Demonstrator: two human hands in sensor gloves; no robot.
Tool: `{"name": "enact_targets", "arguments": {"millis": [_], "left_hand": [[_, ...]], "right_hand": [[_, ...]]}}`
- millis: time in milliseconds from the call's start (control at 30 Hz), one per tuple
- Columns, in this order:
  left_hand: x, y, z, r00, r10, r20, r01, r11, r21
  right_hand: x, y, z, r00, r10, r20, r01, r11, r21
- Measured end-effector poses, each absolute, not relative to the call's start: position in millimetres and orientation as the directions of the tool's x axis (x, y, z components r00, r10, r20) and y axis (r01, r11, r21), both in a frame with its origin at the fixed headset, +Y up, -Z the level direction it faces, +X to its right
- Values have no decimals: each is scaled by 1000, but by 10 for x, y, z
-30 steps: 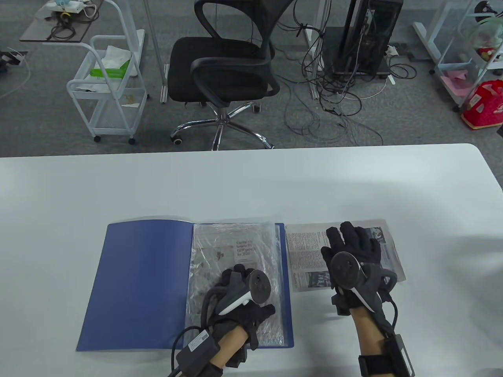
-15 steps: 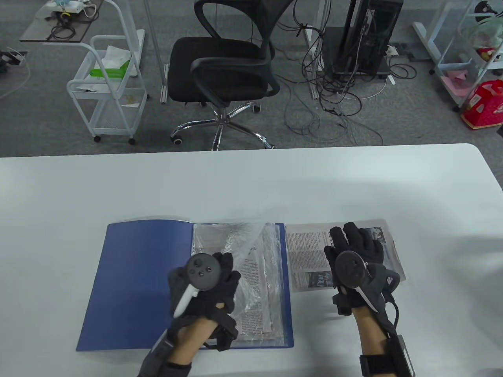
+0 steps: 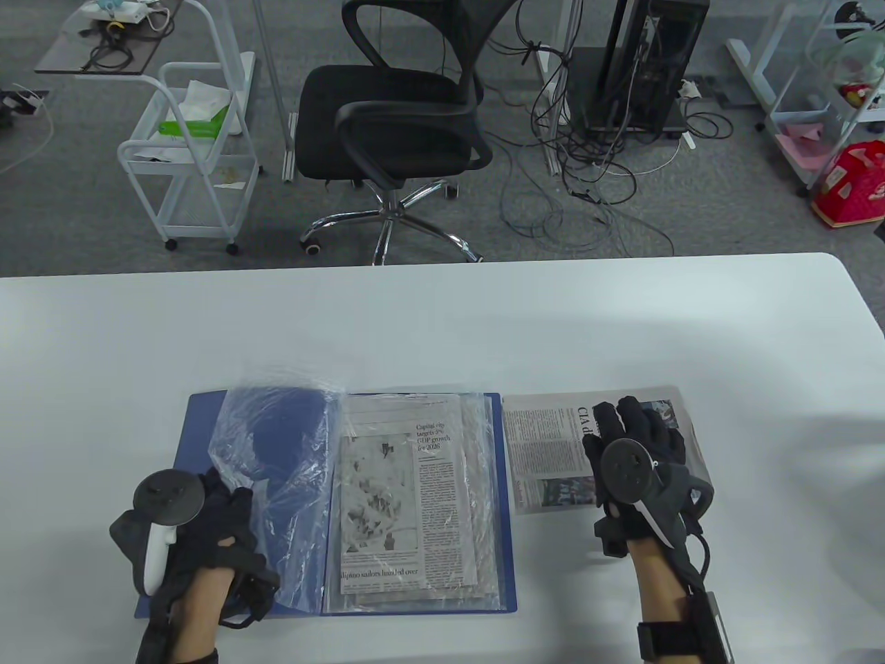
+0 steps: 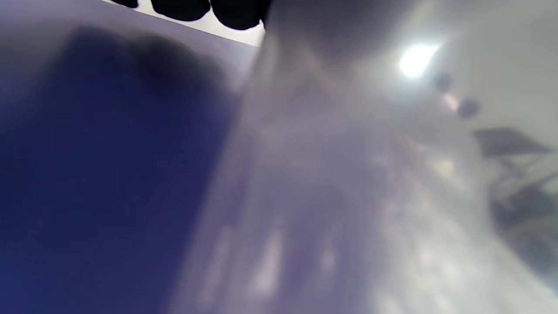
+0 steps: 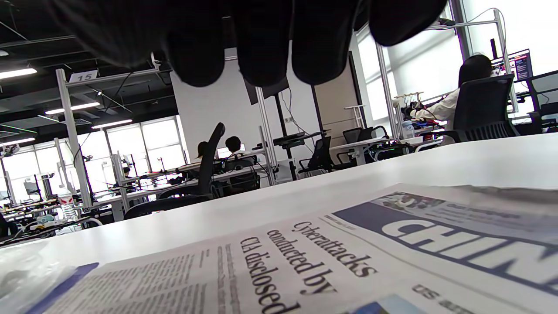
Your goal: Pull newspapers from file folder
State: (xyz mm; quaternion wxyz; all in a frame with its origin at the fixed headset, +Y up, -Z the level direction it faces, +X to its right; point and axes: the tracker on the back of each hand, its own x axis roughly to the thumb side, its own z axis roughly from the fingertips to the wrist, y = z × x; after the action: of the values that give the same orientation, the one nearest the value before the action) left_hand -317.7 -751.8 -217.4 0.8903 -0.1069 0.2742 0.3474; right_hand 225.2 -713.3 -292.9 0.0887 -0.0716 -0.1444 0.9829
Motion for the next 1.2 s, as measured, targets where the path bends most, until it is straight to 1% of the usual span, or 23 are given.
{"name": "enact_targets", "arguments": {"millis": [67,167,267,367,433,467,500,567,600,667,700,767,800,867,967,1000,1067,1100,1200], "left_hand": [[-3277,-7557,-2167,619,494,-611,-647,761,-39],[-3347,-7584,-2153,633,442,-636,-624,778,-80],[-3372,-7542,-2139,628,453,-633,-628,775,-70],[-3362,-7398,-2116,624,526,-578,-641,767,6],[-3332,-7219,-2088,648,590,-482,-626,773,103],[-3302,-7113,-2068,663,624,-414,-614,769,176],[-3261,-7000,-2056,687,655,-315,-609,755,243],[-3173,-6831,-2006,723,657,-212,-584,746,320],[-3107,-6743,-1992,748,651,-133,-579,737,349],[-2995,-6630,-1957,787,614,-60,-553,744,375],[-2900,-6559,-1947,814,579,35,-553,756,351],[-2715,-6476,-1936,857,494,148,-515,805,295],[-2658,-6464,-1939,861,474,183,-507,820,265],[-2384,-6466,-1931,876,403,265,-451,879,156],[-2038,-6523,-1930,905,279,322,-319,945,78],[-1855,-6588,-1937,909,213,360,-237,971,25],[-1628,-6714,-1943,905,149,398,-146,989,-37],[-1479,-6833,-1950,893,129,430,-94,990,-101],[-1194,-7179,-1980,873,120,474,7,966,-257]], "right_hand": [[2279,-7147,-2935,-972,201,-124,-158,-944,-291],[2291,-7156,-2938,-971,203,-128,-160,-945,-285],[2287,-7150,-2935,-971,200,-129,-158,-946,-282],[2286,-7149,-2934,-971,199,-129,-157,-947,-281],[2288,-7147,-2934,-972,198,-130,-155,-947,-282],[2290,-7144,-2934,-971,199,-131,-156,-946,-283],[2292,-7146,-2935,-971,200,-131,-157,-946,-285],[2295,-7147,-2937,-971,202,-130,-158,-945,-287],[2296,-7146,-2938,-971,202,-129,-158,-944,-290],[2294,-7144,-2939,-971,203,-128,-159,-943,-292],[2293,-7149,-2942,-971,204,-125,-160,-943,-292],[2289,-7149,-2941,-972,201,-122,-159,-943,-292],[2287,-7149,-2941,-972,201,-121,-159,-943,-292],[2284,-7149,-2939,-973,201,-117,-160,-943,-293],[2283,-7151,-2937,-973,204,-112,-164,-942,-293],[2283,-7151,-2937,-973,204,-110,-164,-942,-293],[2282,-7152,-2937,-973,203,-110,-164,-942,-293],[2279,-7155,-2937,-973,203,-109,-164,-943,-290],[2262,-7170,-2938,-976,194,-104,-158,-947,-281]]}}
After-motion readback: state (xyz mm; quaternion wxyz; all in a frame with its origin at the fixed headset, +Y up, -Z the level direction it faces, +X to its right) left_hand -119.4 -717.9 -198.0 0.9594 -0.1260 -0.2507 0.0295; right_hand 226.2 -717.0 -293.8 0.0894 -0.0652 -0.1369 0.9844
